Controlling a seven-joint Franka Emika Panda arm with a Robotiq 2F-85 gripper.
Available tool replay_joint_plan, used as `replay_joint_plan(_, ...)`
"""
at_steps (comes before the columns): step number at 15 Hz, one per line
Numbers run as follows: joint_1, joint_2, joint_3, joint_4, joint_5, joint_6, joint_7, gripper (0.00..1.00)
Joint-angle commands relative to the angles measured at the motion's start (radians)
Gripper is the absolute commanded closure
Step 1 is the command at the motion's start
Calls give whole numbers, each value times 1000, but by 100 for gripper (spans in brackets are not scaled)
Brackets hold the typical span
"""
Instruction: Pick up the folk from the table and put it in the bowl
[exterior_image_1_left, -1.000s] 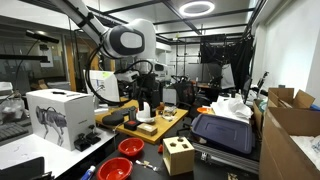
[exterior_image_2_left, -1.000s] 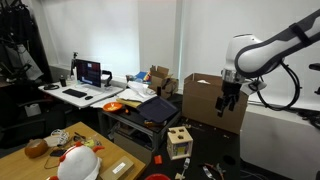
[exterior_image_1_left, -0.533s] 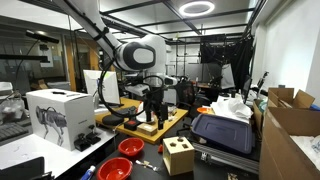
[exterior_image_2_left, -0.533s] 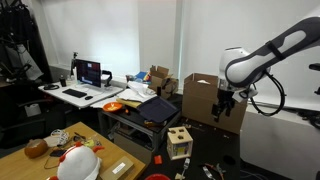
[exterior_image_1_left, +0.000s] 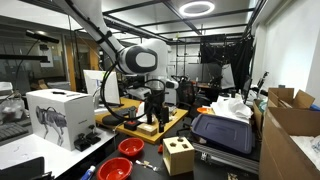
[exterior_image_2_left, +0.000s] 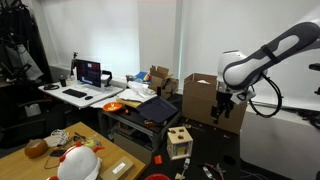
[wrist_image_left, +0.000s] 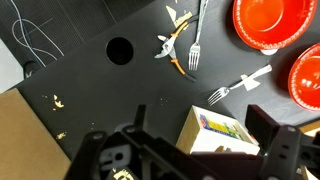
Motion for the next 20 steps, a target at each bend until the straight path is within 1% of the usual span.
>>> replay_joint_plan(1,3,0,-4,2,1,-3,-1,0)
replay_joint_plan(17,3,0,-3,2,1,-3,-1,0)
replay_joint_plan(20,6,60,-10,18,-5,27,26,0)
